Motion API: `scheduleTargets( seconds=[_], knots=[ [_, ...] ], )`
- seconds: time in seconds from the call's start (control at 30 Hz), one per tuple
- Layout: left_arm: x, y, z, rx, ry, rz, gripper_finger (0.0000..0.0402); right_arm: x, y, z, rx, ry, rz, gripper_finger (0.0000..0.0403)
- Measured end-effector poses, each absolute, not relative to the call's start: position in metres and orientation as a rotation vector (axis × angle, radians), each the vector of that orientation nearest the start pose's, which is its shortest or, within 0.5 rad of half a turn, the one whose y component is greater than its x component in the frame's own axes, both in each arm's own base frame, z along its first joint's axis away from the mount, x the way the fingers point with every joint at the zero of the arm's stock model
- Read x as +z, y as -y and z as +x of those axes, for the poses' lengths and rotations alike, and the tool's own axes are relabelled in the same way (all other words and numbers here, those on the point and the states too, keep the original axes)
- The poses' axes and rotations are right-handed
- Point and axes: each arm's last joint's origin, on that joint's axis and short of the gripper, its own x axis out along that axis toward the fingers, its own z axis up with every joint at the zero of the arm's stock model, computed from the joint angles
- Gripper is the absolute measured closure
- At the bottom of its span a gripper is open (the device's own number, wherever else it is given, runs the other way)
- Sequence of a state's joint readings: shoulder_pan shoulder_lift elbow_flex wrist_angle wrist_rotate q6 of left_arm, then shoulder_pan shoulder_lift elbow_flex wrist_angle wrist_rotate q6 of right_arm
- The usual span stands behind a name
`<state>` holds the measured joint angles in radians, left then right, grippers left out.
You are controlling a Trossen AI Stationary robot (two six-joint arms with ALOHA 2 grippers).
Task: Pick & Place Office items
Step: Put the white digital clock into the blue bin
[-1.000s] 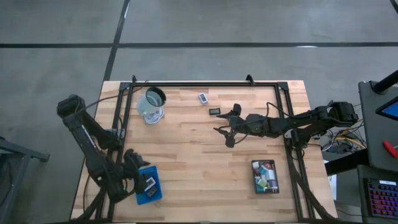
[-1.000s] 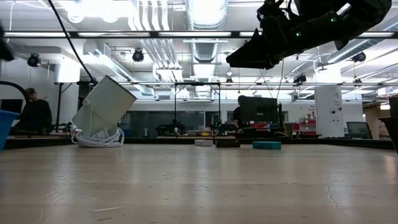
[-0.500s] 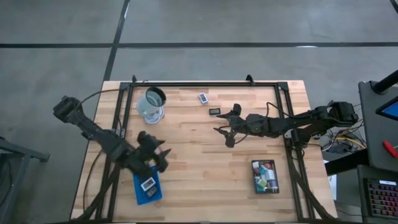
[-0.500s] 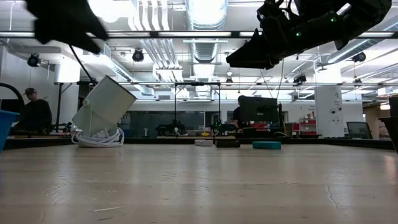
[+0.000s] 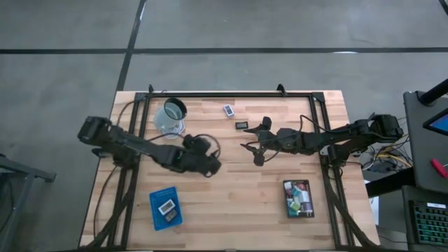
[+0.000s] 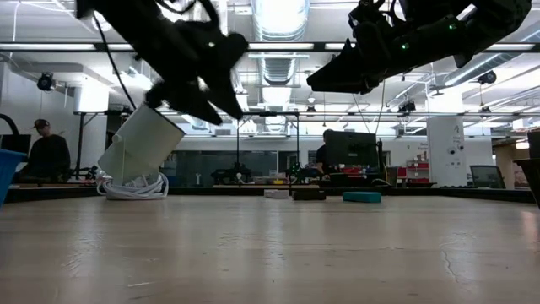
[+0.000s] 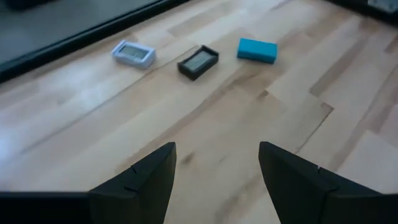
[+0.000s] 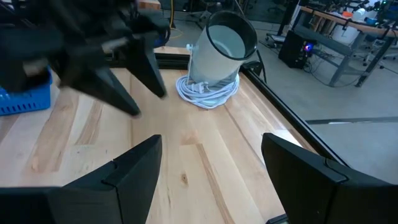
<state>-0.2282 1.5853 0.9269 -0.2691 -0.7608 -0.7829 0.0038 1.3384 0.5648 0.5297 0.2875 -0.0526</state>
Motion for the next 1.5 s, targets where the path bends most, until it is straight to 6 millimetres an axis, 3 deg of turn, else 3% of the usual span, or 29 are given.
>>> scheduleTargets(
  seconds=[0.17, 0.37, 0.53, 0.83, 1.17, 1.5],
  knots=[
    [0.181, 0.024, 0.327, 0.662, -0.668, -0.119, 0.0165, 0.209, 0.007, 0.269, -0.276, -0.250, -0.087, 0.0129],
    [0.173, -0.013, 0.343, 0.624, -0.654, -0.040, 0.0165, 0.209, 0.007, 0.269, -0.276, -0.250, -0.087, 0.0129],
    [0.173, -0.048, 0.345, 0.589, -0.653, -0.042, 0.0165, 0.209, 0.007, 0.269, -0.276, -0.250, -0.088, 0.0129],
    [0.177, -0.124, 0.334, 0.464, -0.581, -0.231, 0.0166, 0.209, 0.007, 0.269, -0.276, -0.250, -0.087, 0.0129],
    [0.160, -0.132, 0.345, 0.533, -0.573, -0.224, 0.0173, 0.209, 0.007, 0.269, -0.276, -0.250, -0.088, 0.0129],
    [0.144, -0.136, 0.378, 0.721, -0.529, -0.291, 0.0175, 0.209, 0.007, 0.269, -0.276, -0.249, -0.087, 0.0129]
  ],
)
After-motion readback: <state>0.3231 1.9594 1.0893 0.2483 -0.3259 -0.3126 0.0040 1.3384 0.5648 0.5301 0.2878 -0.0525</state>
